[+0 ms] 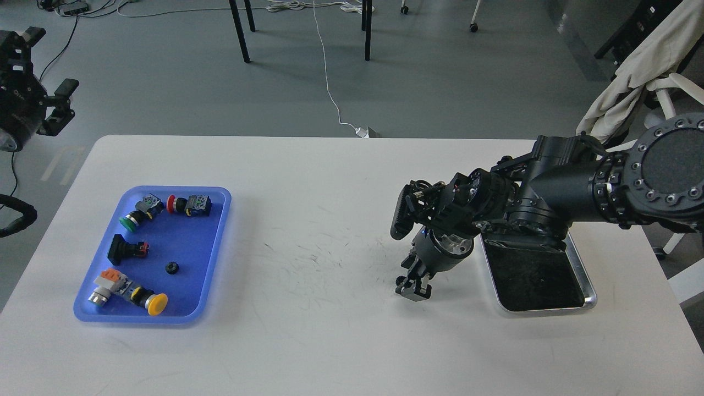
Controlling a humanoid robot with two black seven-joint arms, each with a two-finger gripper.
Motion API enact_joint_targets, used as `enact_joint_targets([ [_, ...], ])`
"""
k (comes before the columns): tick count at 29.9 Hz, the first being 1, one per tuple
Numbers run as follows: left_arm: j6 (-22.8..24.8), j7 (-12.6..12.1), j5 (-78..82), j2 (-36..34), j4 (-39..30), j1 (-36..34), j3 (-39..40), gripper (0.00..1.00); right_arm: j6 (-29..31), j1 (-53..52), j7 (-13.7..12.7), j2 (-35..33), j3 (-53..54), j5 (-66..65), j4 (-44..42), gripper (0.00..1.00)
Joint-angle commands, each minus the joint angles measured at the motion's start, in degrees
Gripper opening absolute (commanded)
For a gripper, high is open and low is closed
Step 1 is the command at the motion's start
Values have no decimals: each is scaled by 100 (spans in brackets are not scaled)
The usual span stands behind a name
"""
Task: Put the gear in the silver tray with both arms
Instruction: 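Lower the right gripper and grasp the black gear, then carry the gear with the right gripper over the silver tray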
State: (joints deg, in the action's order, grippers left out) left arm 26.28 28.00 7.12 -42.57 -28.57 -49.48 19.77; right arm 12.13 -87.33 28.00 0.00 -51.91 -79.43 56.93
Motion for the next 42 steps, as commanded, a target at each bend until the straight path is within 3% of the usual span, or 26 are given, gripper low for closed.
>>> enact_joint_targets([
  [1,8,0,0,-6,1,-1,0,98,-1,6,0,0,6,6,-24,51],
  [29,8,0,-9,-14,1,8,0,98,-1,58,0,0,6,-11,-129,29],
  [36,8,0,0,-23,1,8,0,98,-1,85,0,0,6,-11,-164,18],
  [42,8,0,0,-23,-8,87,0,98,-1,85,0,0,-3,-20,-208,2],
])
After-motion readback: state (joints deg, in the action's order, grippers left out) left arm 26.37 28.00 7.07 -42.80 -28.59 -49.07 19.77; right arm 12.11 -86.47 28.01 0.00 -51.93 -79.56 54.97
